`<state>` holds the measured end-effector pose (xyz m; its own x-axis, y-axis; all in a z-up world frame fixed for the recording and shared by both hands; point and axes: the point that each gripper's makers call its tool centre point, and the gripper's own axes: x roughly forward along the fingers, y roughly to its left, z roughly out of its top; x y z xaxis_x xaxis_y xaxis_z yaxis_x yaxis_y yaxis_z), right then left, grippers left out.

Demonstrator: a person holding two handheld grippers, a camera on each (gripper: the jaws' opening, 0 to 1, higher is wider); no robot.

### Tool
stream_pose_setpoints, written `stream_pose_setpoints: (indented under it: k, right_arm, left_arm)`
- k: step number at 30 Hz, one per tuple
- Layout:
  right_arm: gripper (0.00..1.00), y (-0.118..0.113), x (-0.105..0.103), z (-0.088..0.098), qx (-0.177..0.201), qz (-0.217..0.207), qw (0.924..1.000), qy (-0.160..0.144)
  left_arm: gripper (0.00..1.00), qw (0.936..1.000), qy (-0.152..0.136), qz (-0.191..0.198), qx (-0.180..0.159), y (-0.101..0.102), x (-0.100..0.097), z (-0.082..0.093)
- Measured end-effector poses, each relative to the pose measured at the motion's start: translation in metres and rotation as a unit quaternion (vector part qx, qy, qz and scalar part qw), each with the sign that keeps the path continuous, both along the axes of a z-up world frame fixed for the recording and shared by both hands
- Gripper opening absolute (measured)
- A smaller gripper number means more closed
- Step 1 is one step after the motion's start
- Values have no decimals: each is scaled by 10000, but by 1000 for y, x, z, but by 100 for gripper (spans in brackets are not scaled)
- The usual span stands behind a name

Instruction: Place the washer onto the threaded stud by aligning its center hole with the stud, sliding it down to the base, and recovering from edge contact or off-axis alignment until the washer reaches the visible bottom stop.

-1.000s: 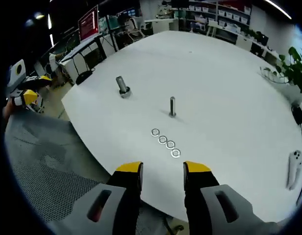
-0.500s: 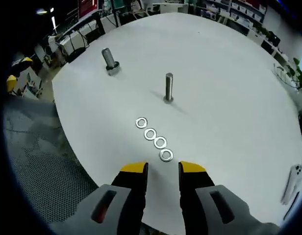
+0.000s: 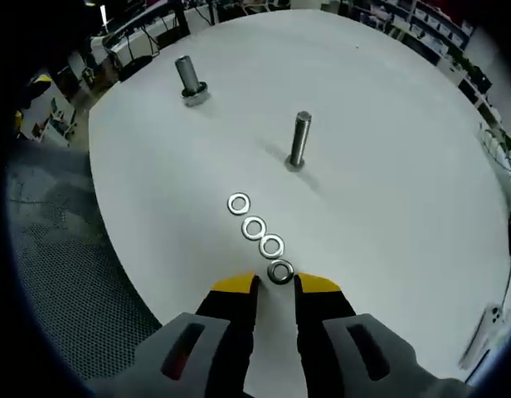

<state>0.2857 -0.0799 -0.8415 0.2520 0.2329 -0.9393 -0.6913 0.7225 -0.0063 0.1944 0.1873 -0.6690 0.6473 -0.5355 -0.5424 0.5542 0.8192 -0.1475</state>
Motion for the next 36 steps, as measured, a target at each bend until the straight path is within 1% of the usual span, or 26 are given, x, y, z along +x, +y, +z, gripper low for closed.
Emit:
stream_pose_setpoints:
  k: [5,8,11,17,21,24,25,28,32,36]
  right_arm:
    - [21,1,2,-1,-42,252,9997,56]
    - [21,1,2,-1,-208,632,9975,226]
    - [20,1,3,-2,-420,795,9951,419]
    - [18,1,6,-3,-668,973,9910,628]
    - [17,1,5,-3,-805,1190,9872,698]
    - [17,2,5,-3,-886,1224,9856,762]
    - [17,2,5,-4,-923,1240,9850,771]
    - [17,3,4,-4,-1074,1507,9796,780]
    - [16,1,4,-3,-1029,1523,9801,743]
    - [16,1,3,-3,-963,1489,9826,545]
  left_arm:
    - [35,10000,-1,22,15,1,1,0]
    - [35,10000,26,-10,52,0,0,-2]
    - [35,10000,16,-1,56,1,1,-2]
    - [34,10000,39,-16,83,0,0,-3]
    - [34,10000,30,-3,68,1,0,-2]
    - [34,10000,17,9,55,1,1,-2]
    - [34,10000,18,17,40,1,1,-1]
    - [33,10000,25,-1,58,0,1,-2]
    - [33,10000,18,-2,29,0,1,-1]
    - [33,10000,10,-3,11,0,1,0]
